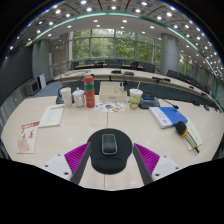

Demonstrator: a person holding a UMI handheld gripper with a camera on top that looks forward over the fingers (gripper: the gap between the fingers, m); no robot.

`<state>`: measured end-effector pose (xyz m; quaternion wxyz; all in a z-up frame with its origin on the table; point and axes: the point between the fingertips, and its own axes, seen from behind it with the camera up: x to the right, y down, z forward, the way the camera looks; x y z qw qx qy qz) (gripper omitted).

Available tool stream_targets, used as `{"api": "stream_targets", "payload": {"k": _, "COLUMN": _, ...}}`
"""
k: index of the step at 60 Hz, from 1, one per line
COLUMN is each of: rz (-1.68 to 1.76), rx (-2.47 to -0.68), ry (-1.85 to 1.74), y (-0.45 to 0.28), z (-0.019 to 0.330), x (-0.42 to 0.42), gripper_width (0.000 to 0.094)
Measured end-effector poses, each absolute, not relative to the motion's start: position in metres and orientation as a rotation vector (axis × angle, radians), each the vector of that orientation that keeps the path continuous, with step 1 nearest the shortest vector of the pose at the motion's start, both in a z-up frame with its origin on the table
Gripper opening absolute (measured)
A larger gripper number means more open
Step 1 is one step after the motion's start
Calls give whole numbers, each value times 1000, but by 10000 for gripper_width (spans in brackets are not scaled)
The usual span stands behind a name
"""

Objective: Arrange mouse

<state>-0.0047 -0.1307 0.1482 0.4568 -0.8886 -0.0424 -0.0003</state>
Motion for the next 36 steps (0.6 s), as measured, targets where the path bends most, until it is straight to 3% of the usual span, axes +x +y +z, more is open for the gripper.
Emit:
{"api": "stream_targets", "payload": {"k": 8, "rz": -19, "rx": -2157, "ry": -93, "y": -202, "z": 195, "x": -7, "gripper_width": 858}}
{"api": "stream_targets", "payload": {"k": 16, "rz": -21, "rx": -2148, "ry": -73, "y": -279, "z": 221, "x": -12, "gripper_width": 858}}
{"api": "stream_targets", "payload": {"k": 36, "rz": -20, "rx": -2126, "ry": -41, "y": -403, "z": 247, "x": -22, "gripper_width": 861}}
